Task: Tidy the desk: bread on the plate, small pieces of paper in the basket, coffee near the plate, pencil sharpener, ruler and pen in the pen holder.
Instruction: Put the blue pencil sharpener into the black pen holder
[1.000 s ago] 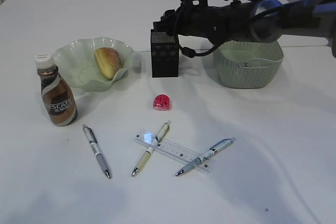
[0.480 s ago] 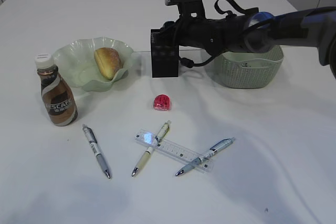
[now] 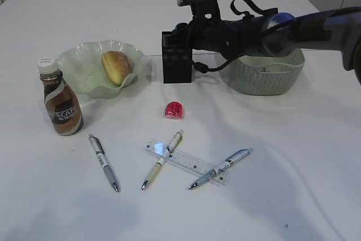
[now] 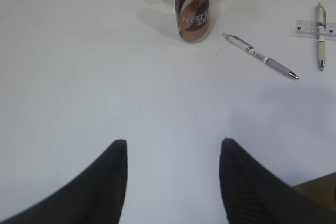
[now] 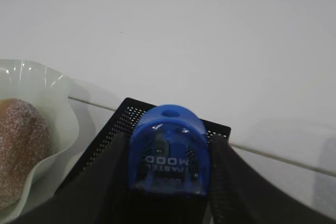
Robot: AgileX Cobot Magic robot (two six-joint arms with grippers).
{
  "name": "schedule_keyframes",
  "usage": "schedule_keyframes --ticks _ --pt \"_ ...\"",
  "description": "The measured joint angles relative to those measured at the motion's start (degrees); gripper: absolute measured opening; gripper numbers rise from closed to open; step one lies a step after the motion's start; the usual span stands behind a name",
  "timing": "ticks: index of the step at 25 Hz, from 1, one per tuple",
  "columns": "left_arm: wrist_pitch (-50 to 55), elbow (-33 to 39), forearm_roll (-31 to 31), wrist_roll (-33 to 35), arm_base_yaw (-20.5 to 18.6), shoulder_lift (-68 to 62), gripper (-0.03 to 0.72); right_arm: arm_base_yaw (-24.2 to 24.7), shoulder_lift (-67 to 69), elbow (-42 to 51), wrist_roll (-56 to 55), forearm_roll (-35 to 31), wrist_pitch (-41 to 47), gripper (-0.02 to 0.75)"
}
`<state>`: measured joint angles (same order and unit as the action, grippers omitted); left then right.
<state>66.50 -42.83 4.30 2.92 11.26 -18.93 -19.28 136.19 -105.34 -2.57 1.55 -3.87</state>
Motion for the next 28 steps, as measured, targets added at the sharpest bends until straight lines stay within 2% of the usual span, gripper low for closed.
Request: schedule_keyframes --ticks 6,12,28 --pt "-0.02 0.0 0.0 0.0 0.0 0.0 0.394 0.0 0.0 -0.26 0.0 0.09 2.46 0.371" --pt "-0.02 0.0 0.27 0.0 0.0 0.0 0.394 0.0 0.0 -4.34 0.0 0.09 7.66 0.379" --pt "-0.02 0.0 0.54 0.0 0.0 0.0 0.394 -0.25 0.09 -5.76 -0.1 -0.12 10.93 0.391"
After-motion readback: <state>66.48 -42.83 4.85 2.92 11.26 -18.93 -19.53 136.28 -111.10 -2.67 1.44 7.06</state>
